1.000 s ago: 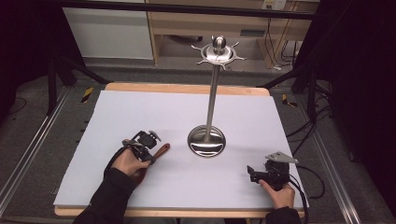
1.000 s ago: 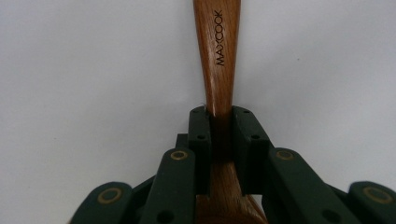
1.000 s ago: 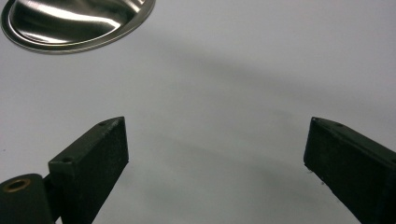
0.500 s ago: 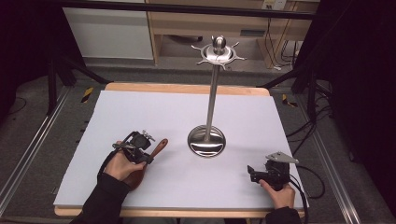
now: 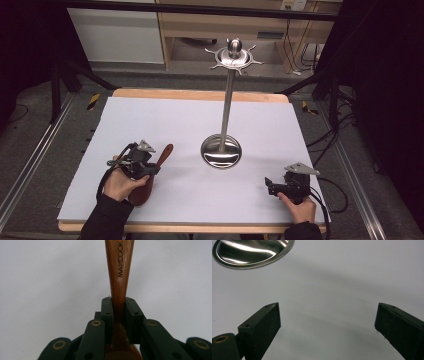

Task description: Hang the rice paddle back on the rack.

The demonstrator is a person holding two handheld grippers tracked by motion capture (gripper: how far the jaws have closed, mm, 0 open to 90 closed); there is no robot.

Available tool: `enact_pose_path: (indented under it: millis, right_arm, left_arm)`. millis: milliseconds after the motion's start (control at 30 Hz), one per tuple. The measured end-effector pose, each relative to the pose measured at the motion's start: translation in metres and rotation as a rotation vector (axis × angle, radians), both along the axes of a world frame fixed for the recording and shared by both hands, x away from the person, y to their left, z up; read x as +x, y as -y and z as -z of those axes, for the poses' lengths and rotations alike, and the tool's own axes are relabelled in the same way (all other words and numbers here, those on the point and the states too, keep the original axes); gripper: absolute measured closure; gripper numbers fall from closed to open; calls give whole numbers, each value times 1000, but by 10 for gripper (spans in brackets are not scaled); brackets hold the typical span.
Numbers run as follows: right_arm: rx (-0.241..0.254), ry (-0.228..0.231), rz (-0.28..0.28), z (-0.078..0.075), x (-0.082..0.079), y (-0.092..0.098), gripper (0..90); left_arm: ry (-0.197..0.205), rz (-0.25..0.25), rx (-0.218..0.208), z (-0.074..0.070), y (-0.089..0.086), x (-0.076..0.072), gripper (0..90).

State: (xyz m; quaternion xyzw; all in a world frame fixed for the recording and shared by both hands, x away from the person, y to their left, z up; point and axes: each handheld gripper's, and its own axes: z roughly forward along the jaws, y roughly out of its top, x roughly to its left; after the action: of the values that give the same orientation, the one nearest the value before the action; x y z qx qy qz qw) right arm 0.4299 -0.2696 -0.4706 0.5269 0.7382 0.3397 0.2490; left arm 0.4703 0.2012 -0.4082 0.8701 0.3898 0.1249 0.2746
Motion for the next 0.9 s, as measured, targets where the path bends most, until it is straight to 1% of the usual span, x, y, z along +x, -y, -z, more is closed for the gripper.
enact_pose_path:
  millis: [33, 100, 133, 167, 200, 300, 367, 400, 433, 467, 500, 533, 600, 667, 833, 900]
  right_arm:
    - [0, -1, 1, 0, 0, 0, 68]
    - [3, -4, 4, 0, 0, -1, 68]
    - [7, -6, 6, 0, 0, -1, 68]
    - [-3, 0, -2, 0, 0, 0, 69]
    - [1, -3, 1, 1, 0, 0, 69]
    - [7, -9, 7, 1, -1, -1, 69]
    - [2, -5, 4, 1, -1, 0, 69]
    - [-1, -3, 1, 1, -1, 0, 69]
    - [4, -9, 0, 0, -1, 0, 69]
    - [1, -10, 1, 1, -1, -1, 69]
    - [-6, -7, -1, 1, -1, -1, 69]
    - [-4, -8, -2, 2, -1, -2, 69]
    - [-6, -11, -5, 2, -1, -2, 70]
    - [-10, -8, -6, 2, -1, -2, 70]
    - [-4, -8, 0, 1, -1, -2, 69]
    - [-6, -6, -3, 1, -1, -2, 69]
  left_arm:
    - [15, -8, -11, 0, -2, -2, 782]
    - [33, -19, -32, 0, -5, -4, 782]
    - [29, -17, -35, 0, -6, -5, 781]
    - [35, -16, -38, 0, -8, -6, 781]
    - [40, -24, -45, 0, -9, -7, 782]
    - [75, -35, -65, -2, -13, -10, 781]
    - [101, -34, -85, -3, -17, -13, 782]
    - [117, -43, -100, -4, -18, -15, 781]
    - [125, -40, -109, -4, -20, -17, 781]
    - [146, -43, -126, -6, -22, -19, 781]
    - [155, -49, -141, -7, -24, -21, 781]
    - [172, -57, -166, -9, -27, -24, 781]
    - [197, -67, -191, -13, -30, -27, 782]
    - [214, -71, -217, -16, -32, -30, 782]
    - [261, -89, -249, -22, -35, -35, 782]
    - [269, -93, -260, -23, -36, -36, 782]
